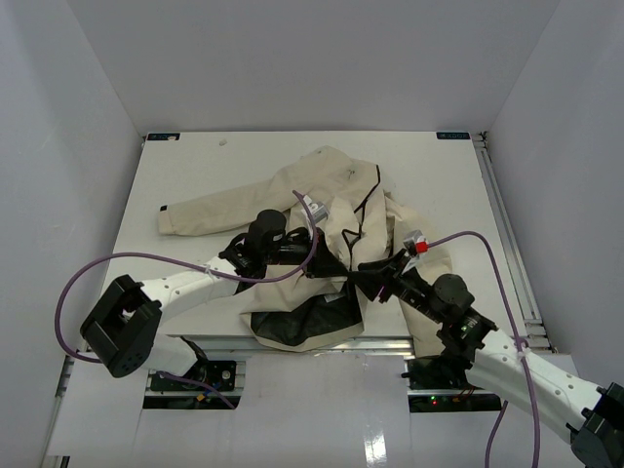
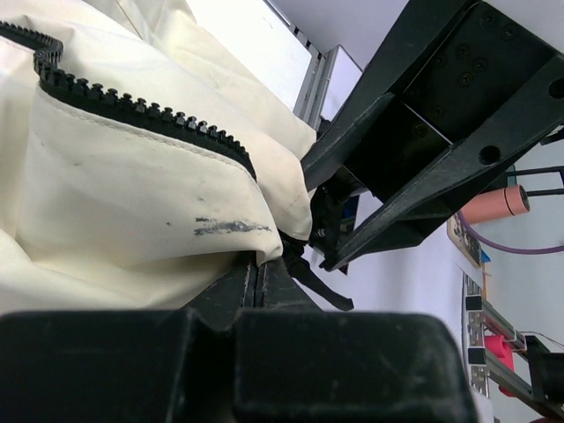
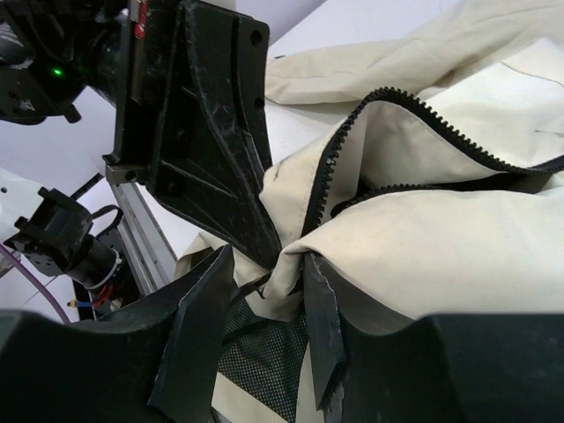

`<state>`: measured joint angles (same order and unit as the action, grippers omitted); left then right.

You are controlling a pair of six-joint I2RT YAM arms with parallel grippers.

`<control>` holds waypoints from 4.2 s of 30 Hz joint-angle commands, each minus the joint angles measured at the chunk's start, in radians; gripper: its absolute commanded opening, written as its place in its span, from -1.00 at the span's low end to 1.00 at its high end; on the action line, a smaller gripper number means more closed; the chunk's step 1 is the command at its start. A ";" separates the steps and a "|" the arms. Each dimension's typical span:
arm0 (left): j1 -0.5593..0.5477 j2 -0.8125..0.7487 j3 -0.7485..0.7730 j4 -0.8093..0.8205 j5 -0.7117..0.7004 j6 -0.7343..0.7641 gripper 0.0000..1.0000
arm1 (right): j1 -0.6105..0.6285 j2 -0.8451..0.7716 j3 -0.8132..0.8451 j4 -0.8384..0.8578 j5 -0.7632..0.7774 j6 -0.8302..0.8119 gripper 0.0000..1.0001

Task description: Zip up the jacket

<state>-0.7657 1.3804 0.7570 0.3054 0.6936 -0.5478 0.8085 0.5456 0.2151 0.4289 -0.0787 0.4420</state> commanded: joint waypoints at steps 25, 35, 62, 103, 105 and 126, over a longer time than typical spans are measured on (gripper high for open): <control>0.066 0.022 -0.038 0.075 0.095 -0.071 -1.00 | 0.032 -0.087 0.231 -0.406 0.180 -0.042 0.64; 0.075 0.019 -0.056 0.099 0.098 -0.080 -1.00 | 0.202 0.096 0.459 -0.641 0.403 0.023 0.36; 0.075 -0.006 -0.091 0.155 0.113 -0.110 -1.00 | 0.440 0.194 0.277 -0.441 0.459 0.167 0.09; 0.075 -0.047 -0.138 0.212 0.090 -0.105 -1.00 | 0.479 0.319 0.608 -0.695 0.791 0.024 -0.85; 0.075 -0.044 -0.138 0.215 0.098 -0.105 -1.00 | 0.475 0.334 0.613 -0.682 0.808 0.016 -0.85; 0.076 -0.068 -0.155 0.220 0.087 -0.091 -1.00 | 0.447 0.369 0.555 -0.465 0.832 -0.132 0.00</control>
<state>-0.6903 1.3422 0.6010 0.5236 0.7549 -0.6445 1.2578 0.9494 0.7835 -0.1016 0.7328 0.3463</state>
